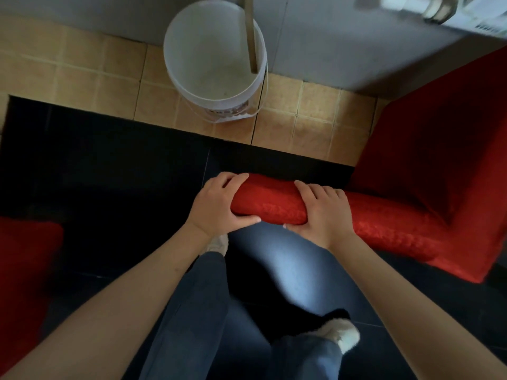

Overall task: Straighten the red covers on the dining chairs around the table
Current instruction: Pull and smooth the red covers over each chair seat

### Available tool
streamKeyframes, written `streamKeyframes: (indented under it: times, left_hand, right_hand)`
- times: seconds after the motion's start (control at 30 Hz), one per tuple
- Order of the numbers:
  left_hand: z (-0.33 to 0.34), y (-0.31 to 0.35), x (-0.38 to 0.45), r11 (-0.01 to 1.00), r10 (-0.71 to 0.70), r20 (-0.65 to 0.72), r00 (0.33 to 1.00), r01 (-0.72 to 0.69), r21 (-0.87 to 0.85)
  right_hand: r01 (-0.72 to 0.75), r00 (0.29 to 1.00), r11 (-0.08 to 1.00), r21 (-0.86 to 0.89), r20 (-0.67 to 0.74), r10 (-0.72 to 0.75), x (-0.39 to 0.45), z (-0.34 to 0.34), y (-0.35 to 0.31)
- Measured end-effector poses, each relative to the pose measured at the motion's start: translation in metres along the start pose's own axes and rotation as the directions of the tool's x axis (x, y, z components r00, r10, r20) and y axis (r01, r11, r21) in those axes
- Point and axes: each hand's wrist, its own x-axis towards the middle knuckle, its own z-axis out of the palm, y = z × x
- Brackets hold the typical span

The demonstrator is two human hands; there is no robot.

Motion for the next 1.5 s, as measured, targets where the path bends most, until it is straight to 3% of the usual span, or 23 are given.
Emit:
streamKeyframes:
  times: [0.23,0.4,0.9,1.5]
  left_hand:
    - [0.002,-0.002,-0.002,0.999,0.022,-0.058,0.998,-0.024,-0.031]
    - [0.002,-0.002,-0.002,0.999,0.038,-0.080,0.996,-0.039,-0.005]
    - [-0.002,-0.003,0.000,0.999,0.042,-0.041,0.998,-0.042,0.012]
    - [-0.001,-0.003,-0.003,0.997,0.078,-0.103,0.992,-0.080,-0.014]
  right_hand:
    - [0.011,0.991,1.000,0.001,-0.134,-0.011,-0.001,0.008,0.003]
    - [-0.030,0.993,1.000,-0.009,-0.112,0.029,-0.004,0.009,0.003]
    - [0.043,0.999,0.999,0.011,-0.032,-0.042,0.001,0.007,0.013]
    - [0.023,0.997,0.999,-0.035,-0.066,-0.026,0.001,0.008,0.009]
